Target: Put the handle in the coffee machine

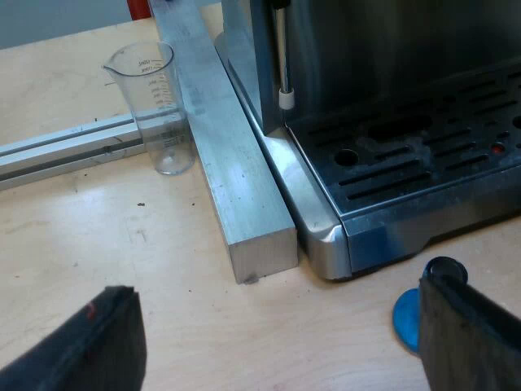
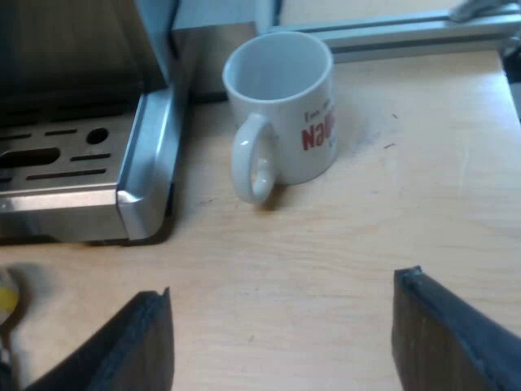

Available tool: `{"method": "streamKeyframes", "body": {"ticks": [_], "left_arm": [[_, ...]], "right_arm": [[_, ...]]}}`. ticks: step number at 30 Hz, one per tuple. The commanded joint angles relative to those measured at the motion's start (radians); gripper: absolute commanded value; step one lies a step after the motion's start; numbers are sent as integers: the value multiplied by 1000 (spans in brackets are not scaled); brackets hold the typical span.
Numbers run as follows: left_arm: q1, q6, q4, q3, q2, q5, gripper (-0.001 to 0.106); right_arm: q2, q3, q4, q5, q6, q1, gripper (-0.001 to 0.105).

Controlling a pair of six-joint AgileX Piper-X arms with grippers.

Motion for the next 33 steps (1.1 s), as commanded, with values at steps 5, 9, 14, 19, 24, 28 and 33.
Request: {"method": "streamKeyframes", "body": {"ticks": [5,9,14,19,24,28,33], "left_arm": [[0,0,-11,-1,-137,-8,71],[12,0,-11,-1,-128,-8,71],[10,0,10,-22,-88,18,71],[1,8,36,-78,-11,107,71],[-18,128,40,-127,62,179,71],[-25,160,51,-137,92,226,71],[-27,164,73,-144,161,422,71]], "right_arm": [[-38,-4,-13,32,53,-6,59],[-32,-22,-4,108,55,-6,59],[12,-80,54,138,55,-6,59],[56,-123,100,118,55,-6,59],[265,-273,273,-15,-31,7,59],[342,-308,295,-71,-31,60,59],[454,-328,349,-71,-31,156,59]]}}
